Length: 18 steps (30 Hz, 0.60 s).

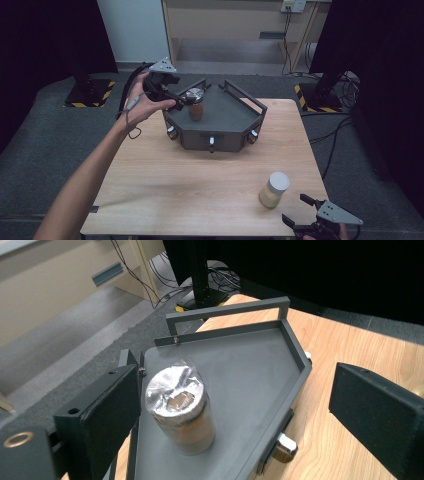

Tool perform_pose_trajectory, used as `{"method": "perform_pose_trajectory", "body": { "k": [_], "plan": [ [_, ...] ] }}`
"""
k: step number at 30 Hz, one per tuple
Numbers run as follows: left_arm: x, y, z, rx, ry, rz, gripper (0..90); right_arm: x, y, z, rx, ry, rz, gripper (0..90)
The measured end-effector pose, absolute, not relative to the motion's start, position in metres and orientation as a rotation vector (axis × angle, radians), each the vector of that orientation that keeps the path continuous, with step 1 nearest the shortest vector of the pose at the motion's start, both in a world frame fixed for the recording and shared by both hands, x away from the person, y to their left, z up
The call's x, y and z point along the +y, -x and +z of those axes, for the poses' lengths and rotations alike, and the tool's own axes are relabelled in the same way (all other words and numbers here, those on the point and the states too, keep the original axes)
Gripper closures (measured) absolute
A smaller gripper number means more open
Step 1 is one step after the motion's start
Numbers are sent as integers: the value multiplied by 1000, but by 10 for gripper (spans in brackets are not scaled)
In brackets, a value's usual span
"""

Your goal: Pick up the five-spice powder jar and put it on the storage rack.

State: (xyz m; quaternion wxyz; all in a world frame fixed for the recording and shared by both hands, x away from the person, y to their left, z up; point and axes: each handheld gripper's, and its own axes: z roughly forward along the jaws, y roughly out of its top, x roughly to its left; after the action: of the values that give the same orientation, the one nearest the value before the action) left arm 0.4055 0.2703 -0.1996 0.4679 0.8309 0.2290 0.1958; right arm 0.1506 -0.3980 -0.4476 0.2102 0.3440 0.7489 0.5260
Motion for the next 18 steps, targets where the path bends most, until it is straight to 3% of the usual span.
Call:
{"method": "perform_pose_trajectory", "body": {
  "k": [18],
  "plan": [
    [314, -359, -248, 527, -1908, 478, 53, -397, -151, -447, 2090, -948, 1460, 41]
  ]
}}
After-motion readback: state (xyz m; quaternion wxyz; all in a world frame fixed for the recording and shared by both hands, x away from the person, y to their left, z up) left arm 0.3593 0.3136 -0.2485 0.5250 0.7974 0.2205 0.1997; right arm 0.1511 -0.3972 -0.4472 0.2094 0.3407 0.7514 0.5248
